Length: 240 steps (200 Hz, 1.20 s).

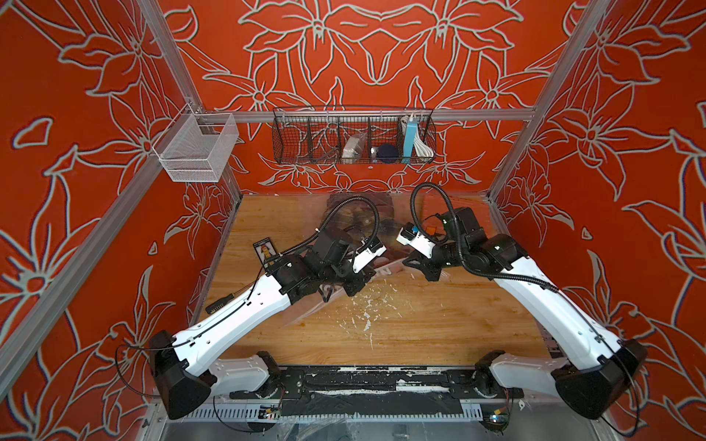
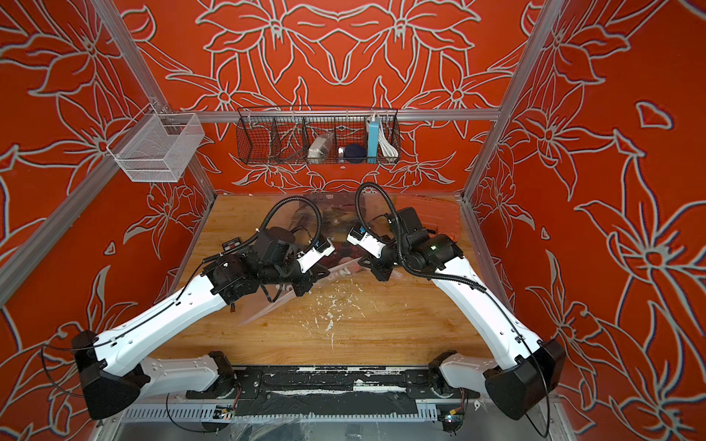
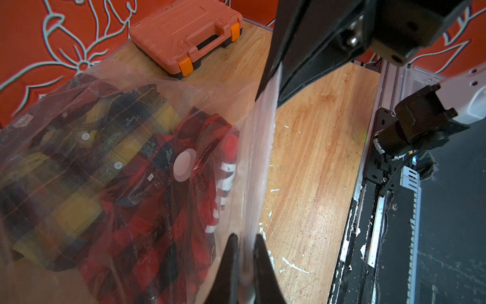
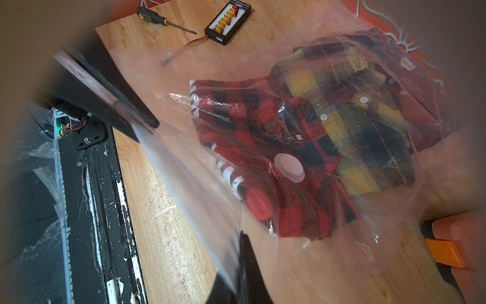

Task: Place the folded shirt into the vacuum bag
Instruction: Close the vacuum bag at the center of the board.

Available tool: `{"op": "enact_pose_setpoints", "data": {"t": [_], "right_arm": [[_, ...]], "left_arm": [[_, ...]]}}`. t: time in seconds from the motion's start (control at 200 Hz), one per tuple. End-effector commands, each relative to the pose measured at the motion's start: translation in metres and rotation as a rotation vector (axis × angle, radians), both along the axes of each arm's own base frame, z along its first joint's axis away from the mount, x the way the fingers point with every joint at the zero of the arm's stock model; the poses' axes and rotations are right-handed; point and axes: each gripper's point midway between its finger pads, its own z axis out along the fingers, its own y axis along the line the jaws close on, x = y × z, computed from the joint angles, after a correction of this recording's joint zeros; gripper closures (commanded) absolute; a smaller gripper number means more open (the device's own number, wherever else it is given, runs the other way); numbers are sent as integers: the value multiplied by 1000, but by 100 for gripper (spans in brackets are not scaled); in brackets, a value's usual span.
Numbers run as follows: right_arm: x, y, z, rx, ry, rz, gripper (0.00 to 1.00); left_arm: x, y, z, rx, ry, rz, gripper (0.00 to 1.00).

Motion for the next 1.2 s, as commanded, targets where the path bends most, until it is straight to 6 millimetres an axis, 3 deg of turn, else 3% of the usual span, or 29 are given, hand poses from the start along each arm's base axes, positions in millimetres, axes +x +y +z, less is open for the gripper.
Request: {"op": "enact_pose_setpoints", "data": {"t": [0.0,0.921,1.031,1.171,1.196], "right_arm": [[22,-19,20,16,-93,-117,100],[50,-51,22,31,-83,-282,100],[46,-48,21,43,-60,-270,100],[21,-28,26,109,-18,-163,100],[16,-25,24,108,-20,-140,95]], "left_arm": [[-26,46,-44,211,161,69,100],[-27,66,-52,298,160,115,100],[-26,64,-50,289,154,116,100],[-20,51,-44,236,150,103,100],[-19,48,-41,220,148,101,100]]}}
